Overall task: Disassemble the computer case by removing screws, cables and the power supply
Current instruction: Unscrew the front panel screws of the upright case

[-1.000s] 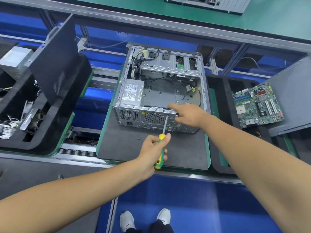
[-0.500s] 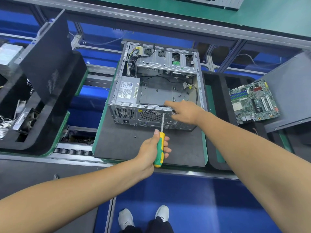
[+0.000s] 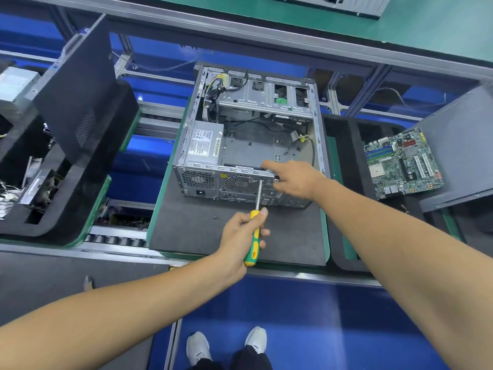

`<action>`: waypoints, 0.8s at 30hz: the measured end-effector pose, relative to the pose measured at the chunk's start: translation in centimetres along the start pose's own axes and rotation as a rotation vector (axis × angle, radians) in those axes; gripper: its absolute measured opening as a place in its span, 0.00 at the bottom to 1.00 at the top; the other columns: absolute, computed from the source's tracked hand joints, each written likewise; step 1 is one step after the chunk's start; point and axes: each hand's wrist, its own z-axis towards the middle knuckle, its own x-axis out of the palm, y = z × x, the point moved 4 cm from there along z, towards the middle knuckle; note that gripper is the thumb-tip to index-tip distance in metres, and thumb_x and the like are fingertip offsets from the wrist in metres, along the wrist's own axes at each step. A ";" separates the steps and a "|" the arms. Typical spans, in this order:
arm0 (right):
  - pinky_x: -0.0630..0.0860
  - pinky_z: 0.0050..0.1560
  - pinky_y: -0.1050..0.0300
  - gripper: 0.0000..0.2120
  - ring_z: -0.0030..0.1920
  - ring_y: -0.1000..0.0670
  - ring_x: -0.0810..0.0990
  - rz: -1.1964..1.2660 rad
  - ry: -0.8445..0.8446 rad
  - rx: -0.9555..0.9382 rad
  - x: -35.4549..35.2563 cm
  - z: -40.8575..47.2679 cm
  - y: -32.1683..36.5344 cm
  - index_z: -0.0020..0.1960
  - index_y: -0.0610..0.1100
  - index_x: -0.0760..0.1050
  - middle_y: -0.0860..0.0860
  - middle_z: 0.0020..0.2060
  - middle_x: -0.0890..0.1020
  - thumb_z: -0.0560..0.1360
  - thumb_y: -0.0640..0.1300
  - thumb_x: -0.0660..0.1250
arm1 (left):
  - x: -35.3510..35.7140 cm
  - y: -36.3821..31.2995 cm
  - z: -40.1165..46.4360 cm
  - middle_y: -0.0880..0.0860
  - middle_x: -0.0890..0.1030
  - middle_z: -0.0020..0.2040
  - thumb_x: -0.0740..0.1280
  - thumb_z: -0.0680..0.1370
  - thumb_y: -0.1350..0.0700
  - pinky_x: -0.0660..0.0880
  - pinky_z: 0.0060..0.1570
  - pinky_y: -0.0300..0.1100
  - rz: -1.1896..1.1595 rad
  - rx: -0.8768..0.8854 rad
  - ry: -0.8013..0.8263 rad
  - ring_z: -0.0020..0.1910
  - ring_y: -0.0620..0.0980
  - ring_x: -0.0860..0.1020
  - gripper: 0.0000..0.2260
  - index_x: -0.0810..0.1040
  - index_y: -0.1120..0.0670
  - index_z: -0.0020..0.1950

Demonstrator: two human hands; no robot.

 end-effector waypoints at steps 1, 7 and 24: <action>0.59 0.29 0.56 0.20 0.28 0.52 0.71 -0.002 -0.002 -0.002 0.0 0.0 0.0 0.64 0.58 0.61 0.52 0.25 0.72 0.75 0.46 0.63 | -0.1 0.0 0.0 0.51 0.81 0.38 0.77 0.75 0.50 0.76 0.28 0.37 0.007 0.019 -0.014 0.38 0.47 0.84 0.14 0.75 0.54 0.46; 0.58 0.29 0.55 0.19 0.28 0.53 0.70 -0.021 -0.018 -0.014 -0.3 -0.1 0.3 0.63 0.56 0.61 0.52 0.26 0.71 0.75 0.45 0.63 | 0.0 -0.3 -0.3 0.54 0.84 0.46 0.72 0.78 0.48 0.84 0.43 0.45 0.025 0.008 0.064 0.52 0.53 0.87 0.16 0.77 0.59 0.56; 0.57 0.29 0.55 0.19 0.29 0.51 0.70 -0.049 -0.029 -0.018 -0.2 -0.2 0.4 0.63 0.54 0.62 0.52 0.26 0.71 0.75 0.44 0.62 | 0.5 -0.9 -0.1 0.54 0.80 0.38 0.61 0.85 0.49 0.67 0.23 0.35 -0.216 -0.144 0.219 0.26 0.46 0.71 0.12 0.71 0.57 0.51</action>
